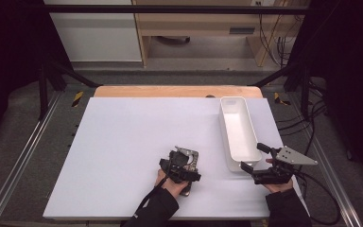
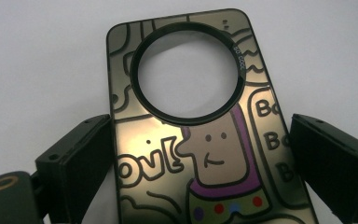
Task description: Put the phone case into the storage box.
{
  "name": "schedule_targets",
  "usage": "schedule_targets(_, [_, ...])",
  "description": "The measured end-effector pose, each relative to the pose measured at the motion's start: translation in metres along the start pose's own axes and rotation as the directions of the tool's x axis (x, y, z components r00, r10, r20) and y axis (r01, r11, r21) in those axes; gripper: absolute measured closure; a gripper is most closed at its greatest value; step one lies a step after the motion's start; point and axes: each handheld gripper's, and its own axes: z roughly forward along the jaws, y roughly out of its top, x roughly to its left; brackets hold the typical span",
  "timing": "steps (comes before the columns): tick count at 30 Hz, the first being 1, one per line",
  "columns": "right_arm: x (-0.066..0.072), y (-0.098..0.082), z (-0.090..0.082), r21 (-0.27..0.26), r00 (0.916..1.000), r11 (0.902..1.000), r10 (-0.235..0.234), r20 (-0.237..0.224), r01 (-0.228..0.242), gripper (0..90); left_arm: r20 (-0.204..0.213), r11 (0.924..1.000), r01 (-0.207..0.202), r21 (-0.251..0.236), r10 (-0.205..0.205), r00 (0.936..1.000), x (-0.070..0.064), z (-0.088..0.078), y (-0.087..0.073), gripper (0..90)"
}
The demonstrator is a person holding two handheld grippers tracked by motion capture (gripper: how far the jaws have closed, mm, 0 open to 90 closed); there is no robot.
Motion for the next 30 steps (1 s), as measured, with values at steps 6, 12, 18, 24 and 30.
schedule_targets(6, [0.0, 0.0, 0.0, -0.001, 1.0, 1.0, 0.0, -0.001, 0.0, 0.2, -0.004, 0.9999, -0.008, 0.01, 0.008, 1.0, 0.001, -0.002, 0.0, 8.8])
schedule_targets(12, [0.0, 0.0, 0.0, -0.001, 1.0, 1.0, 0.0, -0.003, 0.0, 0.3, 0.001, 0.9997, -0.018, 0.014, 0.018, 0.9998, 0.003, -0.003, 0.001, 9.6])
schedule_targets(18, [0.0, 0.0, 0.0, -0.002, 1.0, 1.0, -0.001, -0.004, 0.001, 0.2, 0.017, 0.9997, -0.024, 0.001, 0.024, 0.9996, 0.007, -0.007, 0.001, 11.2])
schedule_targets(24, [0.0, 0.0, 0.0, -0.002, 1.0, 1.0, -0.001, -0.006, 0.001, 0.3, 0.022, 0.9992, -0.04, -0.001, 0.04, 0.999, 0.011, -0.01, 0.0, 11.4])
schedule_targets(30, [0.0, 0.0, 0.0, -0.002, 1.0, 1.0, -0.001, -0.008, 0.001, 0.3, 0.053, 0.9979, -0.05, -0.04, 0.052, 0.9972, 0.016, -0.021, 0.001, 11.4])
